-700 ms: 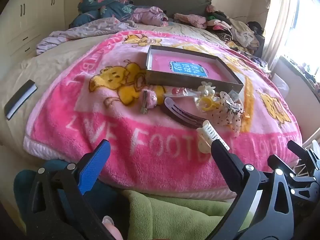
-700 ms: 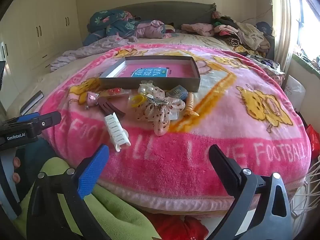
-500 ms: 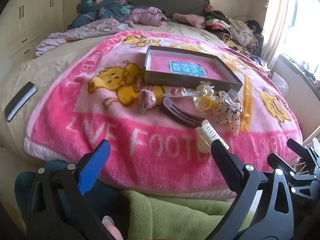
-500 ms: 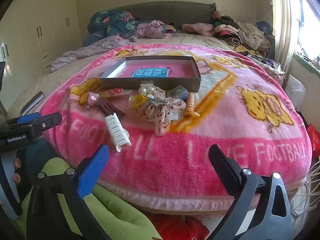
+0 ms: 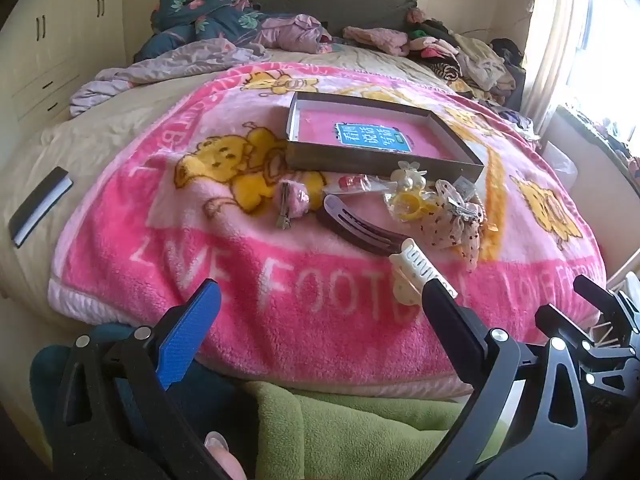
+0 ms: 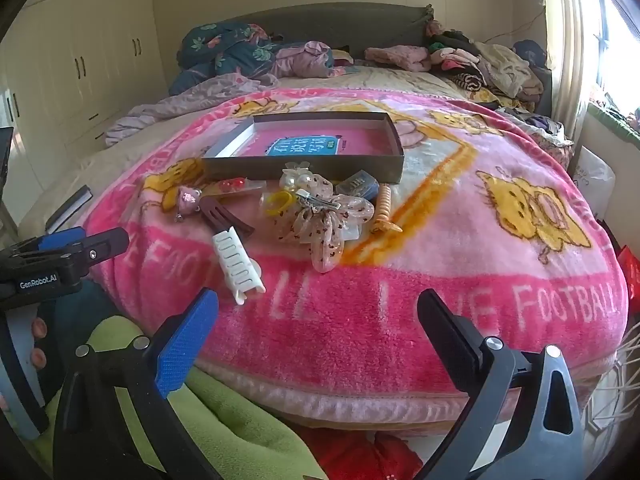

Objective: Organize jewelry

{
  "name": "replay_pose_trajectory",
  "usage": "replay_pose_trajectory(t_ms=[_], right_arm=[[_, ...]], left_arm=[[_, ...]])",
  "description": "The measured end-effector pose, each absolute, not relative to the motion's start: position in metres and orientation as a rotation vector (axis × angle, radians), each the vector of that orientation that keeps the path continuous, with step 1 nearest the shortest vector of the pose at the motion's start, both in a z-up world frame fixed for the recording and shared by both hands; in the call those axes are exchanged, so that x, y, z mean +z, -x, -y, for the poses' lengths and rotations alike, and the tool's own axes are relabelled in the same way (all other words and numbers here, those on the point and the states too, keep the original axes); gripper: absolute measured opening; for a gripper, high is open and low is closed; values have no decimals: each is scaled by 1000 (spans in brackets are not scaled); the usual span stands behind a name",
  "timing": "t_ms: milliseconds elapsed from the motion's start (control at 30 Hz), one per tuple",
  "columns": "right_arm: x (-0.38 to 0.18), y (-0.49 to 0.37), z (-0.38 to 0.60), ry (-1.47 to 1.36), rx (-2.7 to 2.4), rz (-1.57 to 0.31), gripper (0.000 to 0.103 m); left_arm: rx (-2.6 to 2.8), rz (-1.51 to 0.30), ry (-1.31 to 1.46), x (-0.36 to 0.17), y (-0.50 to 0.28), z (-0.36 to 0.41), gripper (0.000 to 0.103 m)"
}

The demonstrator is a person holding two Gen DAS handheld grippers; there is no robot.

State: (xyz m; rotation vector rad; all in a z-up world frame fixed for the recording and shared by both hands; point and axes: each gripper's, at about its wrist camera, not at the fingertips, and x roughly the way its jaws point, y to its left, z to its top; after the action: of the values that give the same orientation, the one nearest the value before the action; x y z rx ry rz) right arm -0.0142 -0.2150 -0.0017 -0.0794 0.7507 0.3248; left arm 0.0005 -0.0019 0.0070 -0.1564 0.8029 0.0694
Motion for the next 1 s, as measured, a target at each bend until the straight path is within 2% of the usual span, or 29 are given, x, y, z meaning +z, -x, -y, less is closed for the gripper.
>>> replay_pose_trajectory(t_ms=[1000], right_arm=[[-1,16,217,68,332,-753,97]], left_arm=[[69,-799,147,6,0,3,92]])
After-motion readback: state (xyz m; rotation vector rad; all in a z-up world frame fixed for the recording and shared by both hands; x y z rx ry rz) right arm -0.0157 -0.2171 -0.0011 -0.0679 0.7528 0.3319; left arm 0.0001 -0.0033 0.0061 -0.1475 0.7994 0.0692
